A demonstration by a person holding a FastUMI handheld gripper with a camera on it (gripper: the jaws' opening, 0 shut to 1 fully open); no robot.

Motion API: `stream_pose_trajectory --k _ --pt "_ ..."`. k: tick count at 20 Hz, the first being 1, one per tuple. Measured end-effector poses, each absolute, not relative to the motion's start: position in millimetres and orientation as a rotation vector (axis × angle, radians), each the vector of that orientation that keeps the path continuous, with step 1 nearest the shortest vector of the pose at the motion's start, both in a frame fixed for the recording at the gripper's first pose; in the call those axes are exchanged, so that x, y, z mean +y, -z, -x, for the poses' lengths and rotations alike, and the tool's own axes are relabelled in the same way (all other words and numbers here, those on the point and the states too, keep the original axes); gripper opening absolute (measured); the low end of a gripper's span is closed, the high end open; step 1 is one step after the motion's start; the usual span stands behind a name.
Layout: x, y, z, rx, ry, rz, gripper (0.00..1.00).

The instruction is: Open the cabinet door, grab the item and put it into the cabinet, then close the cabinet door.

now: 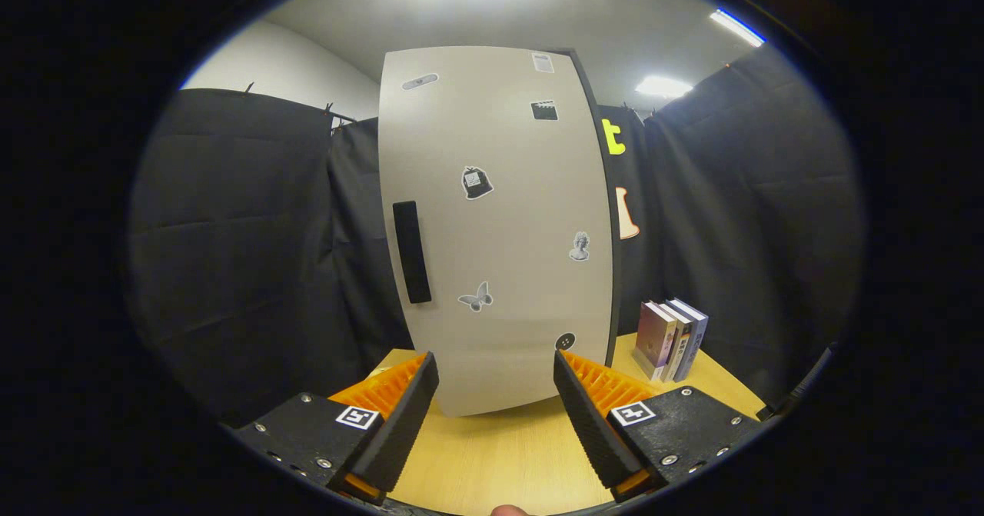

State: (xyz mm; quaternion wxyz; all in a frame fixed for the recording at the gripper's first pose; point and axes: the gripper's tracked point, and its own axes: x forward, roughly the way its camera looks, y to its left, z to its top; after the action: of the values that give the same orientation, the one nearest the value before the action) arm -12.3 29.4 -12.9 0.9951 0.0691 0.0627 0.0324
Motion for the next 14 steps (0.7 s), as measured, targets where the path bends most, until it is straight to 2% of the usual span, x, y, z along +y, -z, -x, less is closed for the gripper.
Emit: stream_pose_trajectory --k 14 --pt "28.4 10.6 17.9 0.113 -0.058 -0.133 0.94"
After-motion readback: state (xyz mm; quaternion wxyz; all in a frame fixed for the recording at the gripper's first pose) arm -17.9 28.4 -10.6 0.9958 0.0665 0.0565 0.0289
